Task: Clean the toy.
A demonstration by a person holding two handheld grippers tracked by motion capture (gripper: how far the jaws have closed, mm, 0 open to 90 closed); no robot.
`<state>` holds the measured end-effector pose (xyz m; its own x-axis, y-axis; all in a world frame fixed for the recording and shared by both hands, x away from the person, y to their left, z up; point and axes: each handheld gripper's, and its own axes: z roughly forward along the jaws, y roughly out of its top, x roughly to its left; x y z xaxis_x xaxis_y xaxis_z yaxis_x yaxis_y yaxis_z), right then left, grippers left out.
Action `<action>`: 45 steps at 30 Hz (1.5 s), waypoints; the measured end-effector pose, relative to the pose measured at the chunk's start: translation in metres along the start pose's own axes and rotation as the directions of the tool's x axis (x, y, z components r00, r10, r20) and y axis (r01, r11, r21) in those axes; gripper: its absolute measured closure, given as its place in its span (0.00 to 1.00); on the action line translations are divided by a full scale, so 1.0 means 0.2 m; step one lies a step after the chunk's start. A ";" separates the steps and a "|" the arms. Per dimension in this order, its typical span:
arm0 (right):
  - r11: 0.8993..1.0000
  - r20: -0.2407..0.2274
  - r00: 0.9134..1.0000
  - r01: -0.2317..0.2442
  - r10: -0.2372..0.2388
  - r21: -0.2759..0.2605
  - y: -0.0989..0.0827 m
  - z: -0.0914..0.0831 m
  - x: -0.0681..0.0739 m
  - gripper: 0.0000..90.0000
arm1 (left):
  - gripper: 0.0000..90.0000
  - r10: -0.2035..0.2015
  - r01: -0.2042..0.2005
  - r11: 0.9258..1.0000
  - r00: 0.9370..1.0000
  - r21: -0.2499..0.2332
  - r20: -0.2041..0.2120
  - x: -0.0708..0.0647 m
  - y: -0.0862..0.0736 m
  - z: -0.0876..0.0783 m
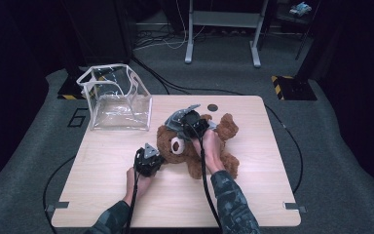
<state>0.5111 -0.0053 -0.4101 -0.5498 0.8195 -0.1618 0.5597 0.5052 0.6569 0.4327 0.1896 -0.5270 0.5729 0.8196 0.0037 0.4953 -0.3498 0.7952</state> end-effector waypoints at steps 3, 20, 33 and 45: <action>0.998 0.025 0.999 -0.047 0.048 -0.033 -0.02 -0.01 -0.05 0.87 | 0.94 -0.001 0.001 1.000 1.000 -0.002 0.000 0.00 0.00 0.00; 0.967 0.085 0.980 -0.158 0.177 -0.198 -0.12 -0.18 -0.19 0.86 | 0.94 0.001 -0.001 1.000 1.000 0.007 0.007 0.00 0.00 0.00; 0.987 0.022 0.993 -0.111 0.114 -0.120 -0.10 -0.02 0.00 0.86 | 0.94 0.001 -0.001 1.000 1.000 0.004 0.006 0.00 0.00 0.00; 0.970 0.177 0.959 -0.200 0.222 -0.135 -0.20 -0.12 -0.33 0.86 | 0.94 0.002 -0.002 1.000 1.000 0.003 0.005 0.00 0.00 0.00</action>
<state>0.5092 -0.0854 -0.4078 -0.2928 0.9460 -0.1395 0.5696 0.2897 0.7691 0.4331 0.1902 -0.5267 0.5771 0.8167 0.0019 0.4965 -0.3527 0.7932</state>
